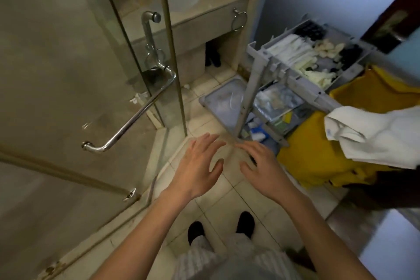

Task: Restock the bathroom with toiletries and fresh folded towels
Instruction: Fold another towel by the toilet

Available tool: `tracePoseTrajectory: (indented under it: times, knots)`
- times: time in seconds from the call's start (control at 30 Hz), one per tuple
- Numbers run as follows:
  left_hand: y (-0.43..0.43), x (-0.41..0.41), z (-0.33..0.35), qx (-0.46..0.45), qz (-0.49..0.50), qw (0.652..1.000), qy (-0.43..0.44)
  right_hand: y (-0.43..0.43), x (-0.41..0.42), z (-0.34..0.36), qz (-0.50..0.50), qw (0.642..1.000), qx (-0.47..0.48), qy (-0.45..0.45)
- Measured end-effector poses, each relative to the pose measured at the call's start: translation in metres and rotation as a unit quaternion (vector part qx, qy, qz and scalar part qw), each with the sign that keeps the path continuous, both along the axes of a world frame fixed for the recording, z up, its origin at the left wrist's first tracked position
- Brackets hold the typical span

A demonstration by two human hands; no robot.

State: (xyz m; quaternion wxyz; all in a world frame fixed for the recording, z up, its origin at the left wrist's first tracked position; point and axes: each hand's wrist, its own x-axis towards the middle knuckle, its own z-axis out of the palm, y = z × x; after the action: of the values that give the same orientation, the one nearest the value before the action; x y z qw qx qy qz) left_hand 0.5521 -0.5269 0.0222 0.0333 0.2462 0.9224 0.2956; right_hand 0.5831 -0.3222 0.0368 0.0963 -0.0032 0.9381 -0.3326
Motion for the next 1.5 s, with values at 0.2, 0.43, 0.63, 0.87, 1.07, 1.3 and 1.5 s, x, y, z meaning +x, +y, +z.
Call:
tracePoseTrajectory:
  times: [0.2, 0.43, 0.63, 0.87, 1.07, 1.3, 1.5]
  knots:
    - [0.047, -0.004, 0.000, -0.021, -0.083, 0.996, -0.005, 0.050, 0.014, 0.002, -0.059, 0.998, 0.024, 0.005]
    - [0.124, -0.012, 0.009, -0.021, -0.091, 0.996, -0.008, 0.124, 0.017, -0.002, -0.103, 0.994, -0.005, 0.023]
    - [0.207, -0.007, 0.000, -0.035, -0.127, 0.991, -0.022, 0.201, 0.017, -0.008, -0.121, 0.991, -0.020, 0.043]
    - [0.289, -0.008, -0.004, -0.031, -0.131, 0.991, -0.011, 0.279, 0.020, -0.009, -0.128, 0.989, -0.032, 0.060]
    - [0.338, -0.013, -0.004, -0.039, -0.147, 0.988, -0.017, 0.325, 0.025, -0.010, -0.160, 0.983, -0.053, 0.069]
    - [0.368, -0.037, -0.010, -0.053, -0.153, 0.987, -0.018, 0.369, 0.014, -0.022, -0.199, 0.977, -0.052, 0.060]
    - [0.407, -0.062, -0.018, -0.024, -0.189, 0.981, -0.037, 0.398, 0.000, -0.021, -0.231, 0.972, -0.017, 0.045]
